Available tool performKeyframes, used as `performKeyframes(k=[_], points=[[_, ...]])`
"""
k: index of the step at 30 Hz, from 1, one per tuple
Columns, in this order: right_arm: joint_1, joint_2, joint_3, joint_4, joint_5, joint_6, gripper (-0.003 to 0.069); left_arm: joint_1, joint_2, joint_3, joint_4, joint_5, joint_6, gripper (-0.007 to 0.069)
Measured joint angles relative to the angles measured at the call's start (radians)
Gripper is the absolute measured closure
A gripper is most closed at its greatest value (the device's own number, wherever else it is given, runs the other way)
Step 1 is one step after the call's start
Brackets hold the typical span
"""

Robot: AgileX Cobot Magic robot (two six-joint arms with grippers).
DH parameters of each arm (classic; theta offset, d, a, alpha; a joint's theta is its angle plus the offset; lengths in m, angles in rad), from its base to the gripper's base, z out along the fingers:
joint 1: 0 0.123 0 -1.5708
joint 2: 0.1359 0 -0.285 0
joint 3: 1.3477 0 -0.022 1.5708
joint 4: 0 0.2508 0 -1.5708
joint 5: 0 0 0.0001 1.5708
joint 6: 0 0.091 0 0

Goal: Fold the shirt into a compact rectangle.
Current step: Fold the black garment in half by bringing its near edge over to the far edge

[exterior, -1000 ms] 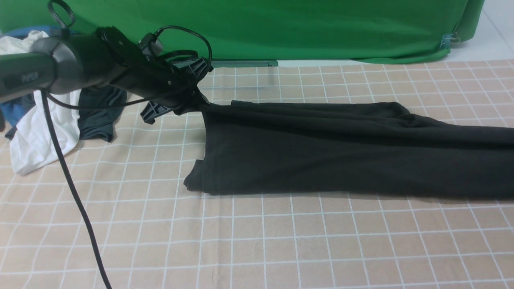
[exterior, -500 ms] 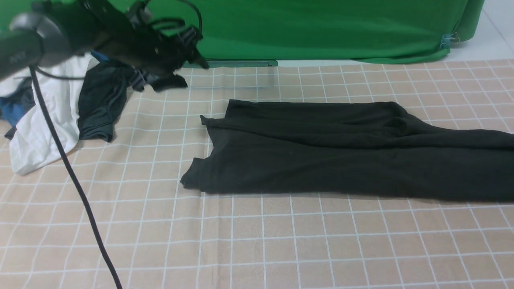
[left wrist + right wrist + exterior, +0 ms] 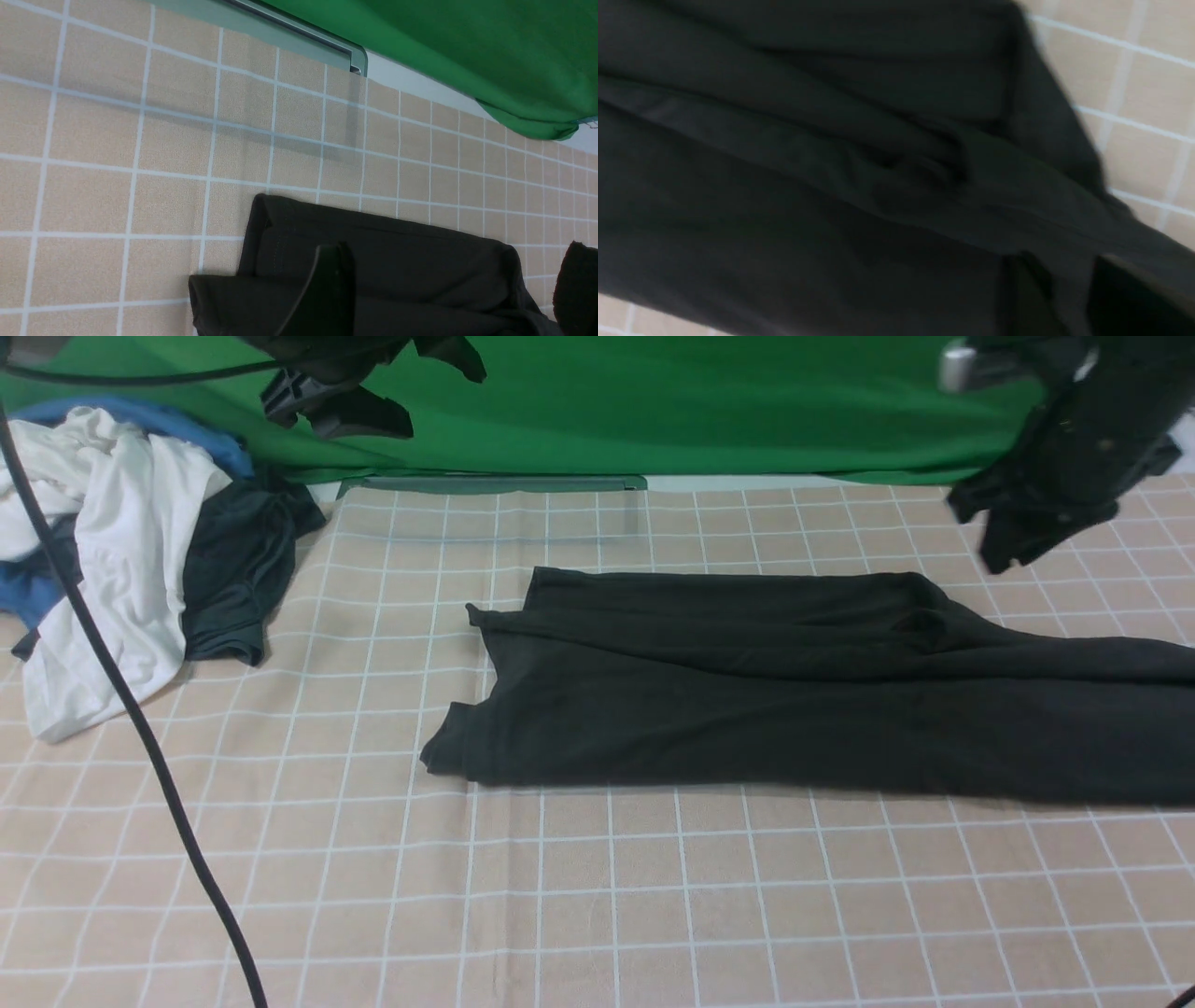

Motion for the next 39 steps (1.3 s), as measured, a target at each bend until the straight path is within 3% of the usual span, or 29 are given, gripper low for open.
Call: performKeyframes(k=[1, 4, 12, 23, 28, 33, 39], points=[[0.033, 0.008, 0.000, -0.032, -0.006, 0.038, 0.0302, -0.001, 0.000, 0.000, 0.002, 0.000, 0.000, 0.0062], [0.077, 0.029, 0.001, -0.092, -0.011, 0.108, 0.0259, -0.001, 0.000, 0.000, 0.002, 0.000, 0.000, 0.0071], [0.089, 0.139, 0.003, -0.149, -0.009, 0.192, 0.0333, -0.001, 0.000, 0.000, 0.002, 0.001, 0.001, 0.0071], [0.084, 0.201, 0.005, -0.173, -0.080, 0.238, 0.0347, -0.001, 0.000, 0.000, 0.003, 0.004, 0.002, 0.0071], [0.084, 0.215, 0.005, -0.185, -0.130, 0.244, 0.0435, -0.001, 0.000, 0.000, 0.004, 0.005, 0.002, 0.0071], [0.084, 0.218, 0.005, -0.206, -0.159, 0.224, 0.0611, -0.001, 0.000, 0.000, 0.005, 0.007, 0.002, 0.0071], [0.068, 0.218, 0.005, -0.207, -0.162, 0.223, 0.0632, -0.001, 0.000, 0.000, 0.005, 0.011, 0.002, 0.0071]])
